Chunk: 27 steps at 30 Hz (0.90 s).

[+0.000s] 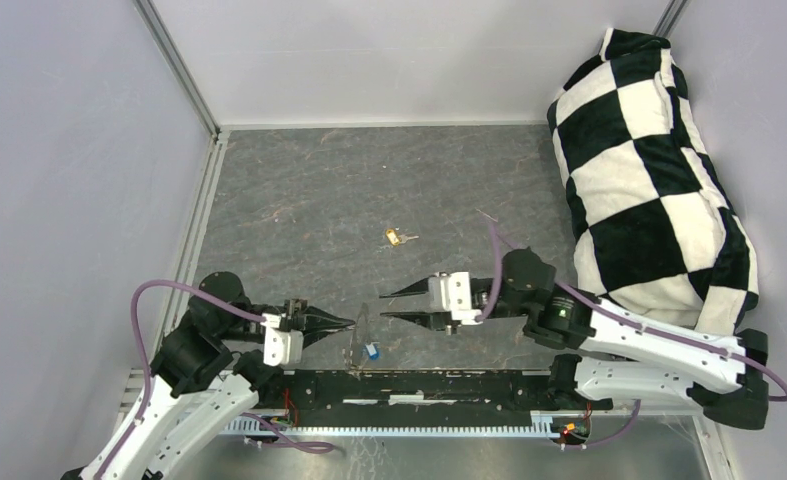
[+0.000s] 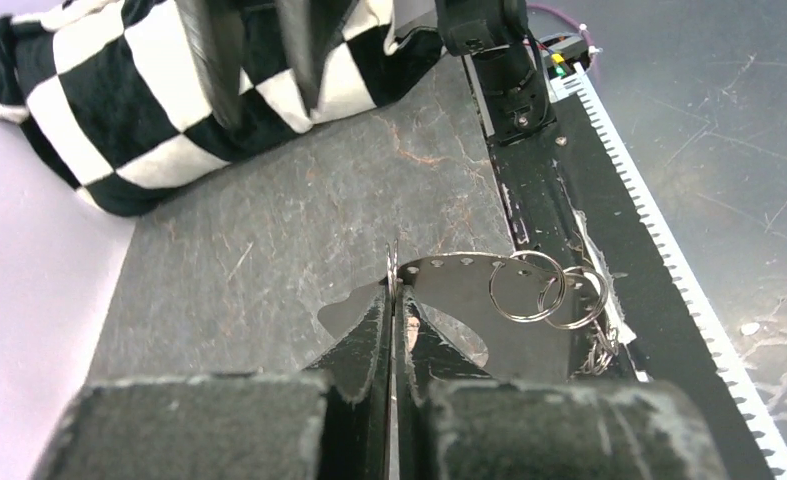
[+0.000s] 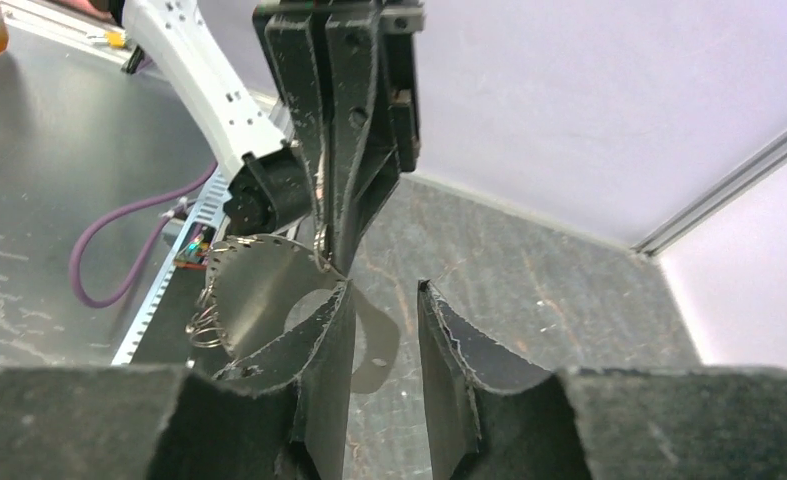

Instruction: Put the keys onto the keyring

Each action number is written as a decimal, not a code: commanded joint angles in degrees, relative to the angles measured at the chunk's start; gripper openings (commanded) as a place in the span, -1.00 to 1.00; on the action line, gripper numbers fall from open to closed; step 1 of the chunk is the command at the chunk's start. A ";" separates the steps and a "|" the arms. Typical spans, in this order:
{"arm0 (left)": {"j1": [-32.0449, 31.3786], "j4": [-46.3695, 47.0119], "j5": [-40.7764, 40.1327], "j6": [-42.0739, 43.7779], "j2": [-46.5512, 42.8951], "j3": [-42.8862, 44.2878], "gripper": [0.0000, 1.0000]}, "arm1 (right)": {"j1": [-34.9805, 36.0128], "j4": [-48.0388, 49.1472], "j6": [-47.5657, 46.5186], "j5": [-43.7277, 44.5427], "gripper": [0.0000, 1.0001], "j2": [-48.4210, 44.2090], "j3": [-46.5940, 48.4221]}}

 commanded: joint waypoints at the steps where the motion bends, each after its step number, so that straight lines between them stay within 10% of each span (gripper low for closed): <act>1: -0.07 0.85 7.56 8.93 1.02 3.37 -0.96 | -0.23 3.00 -1.05 2.46 -0.32 -4.96 -1.93; 15: -0.11 0.85 13.27 14.80 2.91 7.20 -0.95 | -0.92 7.03 1.45 4.21 -0.32 -8.51 -8.07; 27: -0.07 1.99 -2.10 -5.59 1.55 3.16 -0.96 | -2.55 4.68 5.58 8.19 0.00 -0.23 -18.02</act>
